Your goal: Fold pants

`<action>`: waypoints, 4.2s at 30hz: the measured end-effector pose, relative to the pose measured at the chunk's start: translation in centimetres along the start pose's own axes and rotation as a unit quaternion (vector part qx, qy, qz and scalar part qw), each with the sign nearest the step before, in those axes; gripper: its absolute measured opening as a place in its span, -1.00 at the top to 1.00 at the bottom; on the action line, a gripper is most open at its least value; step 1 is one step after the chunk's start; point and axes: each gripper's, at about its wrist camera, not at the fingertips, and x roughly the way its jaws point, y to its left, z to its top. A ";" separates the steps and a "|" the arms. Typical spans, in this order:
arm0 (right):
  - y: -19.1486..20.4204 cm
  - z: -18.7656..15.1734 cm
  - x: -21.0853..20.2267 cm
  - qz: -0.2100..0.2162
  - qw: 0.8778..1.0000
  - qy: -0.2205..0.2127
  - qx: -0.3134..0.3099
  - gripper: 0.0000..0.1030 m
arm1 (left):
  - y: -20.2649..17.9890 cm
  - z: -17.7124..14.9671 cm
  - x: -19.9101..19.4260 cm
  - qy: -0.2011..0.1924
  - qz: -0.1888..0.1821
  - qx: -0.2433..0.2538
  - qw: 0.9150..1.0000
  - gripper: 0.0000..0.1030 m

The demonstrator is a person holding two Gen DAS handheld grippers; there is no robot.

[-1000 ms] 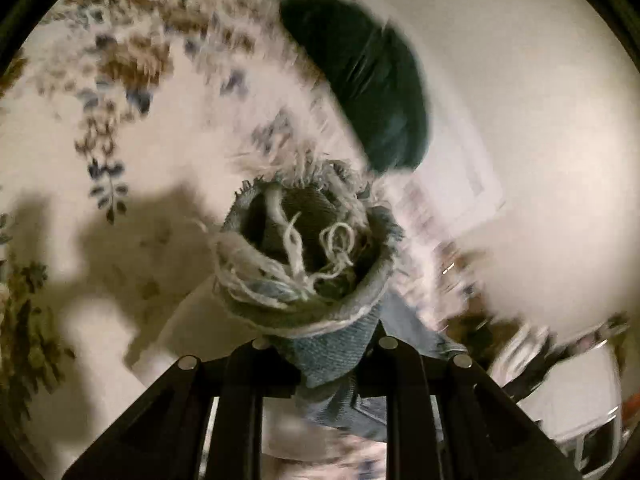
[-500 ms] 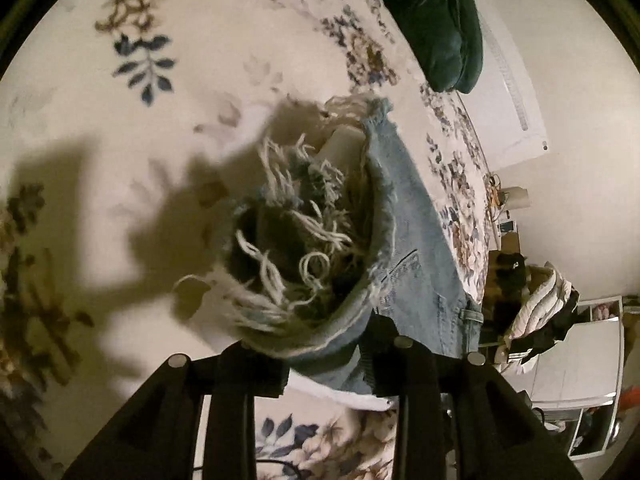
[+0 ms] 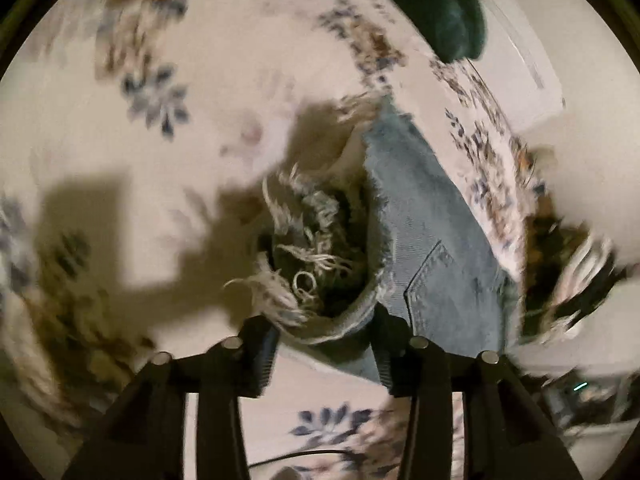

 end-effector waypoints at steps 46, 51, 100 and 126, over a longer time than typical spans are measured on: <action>20.2 -33.8 -58.6 -0.154 0.901 -0.279 -0.296 -1.00 | -16.9 -26.6 -46.8 -0.233 0.117 0.269 0.927 -0.62; 20.9 -36.1 -61.7 -0.154 0.900 -0.283 -0.294 -1.00 | -16.4 -27.0 -48.9 -0.240 0.116 0.264 0.927 -0.62; 23.4 -38.1 -65.4 -0.141 0.897 -0.279 -0.312 -1.00 | -16.0 -29.0 -52.8 -0.257 0.125 0.268 0.920 -1.00; 23.4 -38.1 -64.6 -0.138 0.898 -0.276 -0.313 -1.00 | -15.6 -29.0 -52.7 -0.260 0.127 0.270 0.918 -1.00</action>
